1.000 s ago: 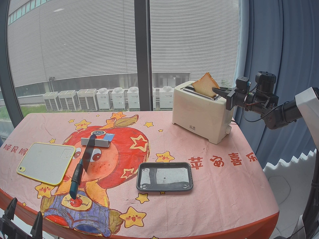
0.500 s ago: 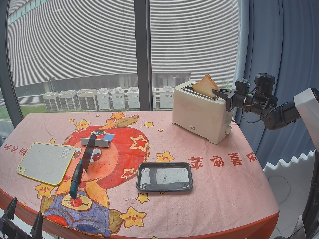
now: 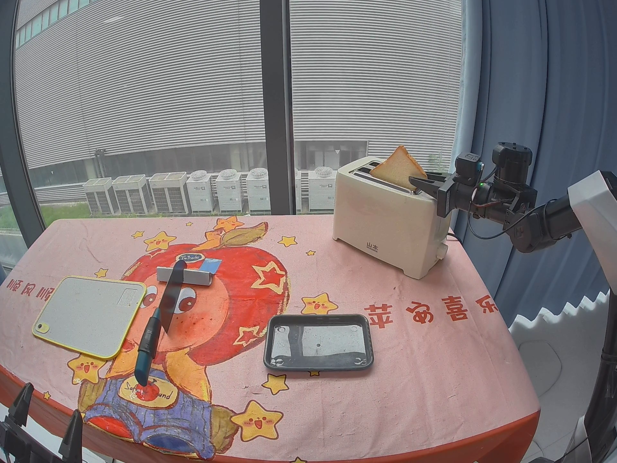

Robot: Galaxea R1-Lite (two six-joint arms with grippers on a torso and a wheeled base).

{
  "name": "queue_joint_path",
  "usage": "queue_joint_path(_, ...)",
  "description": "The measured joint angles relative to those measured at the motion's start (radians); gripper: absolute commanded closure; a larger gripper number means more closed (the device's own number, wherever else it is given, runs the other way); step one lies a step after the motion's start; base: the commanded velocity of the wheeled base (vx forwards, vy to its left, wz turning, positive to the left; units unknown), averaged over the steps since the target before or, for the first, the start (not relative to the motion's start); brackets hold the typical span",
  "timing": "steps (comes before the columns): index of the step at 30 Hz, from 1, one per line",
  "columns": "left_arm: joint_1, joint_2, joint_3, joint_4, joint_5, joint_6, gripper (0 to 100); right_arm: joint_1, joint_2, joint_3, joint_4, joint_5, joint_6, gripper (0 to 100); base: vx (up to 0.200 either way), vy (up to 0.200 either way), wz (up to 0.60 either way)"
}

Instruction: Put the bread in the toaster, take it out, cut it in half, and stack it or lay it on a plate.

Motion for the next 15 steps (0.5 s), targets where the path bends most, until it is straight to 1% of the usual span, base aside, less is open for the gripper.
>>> queue_joint_path(15, 0.000, 0.000, 0.000, 0.000, 0.000, 0.000, 0, 0.008, -0.012, -0.003, -0.010, -0.001, 0.002, 0, 0.000, 0.000, 0.00)
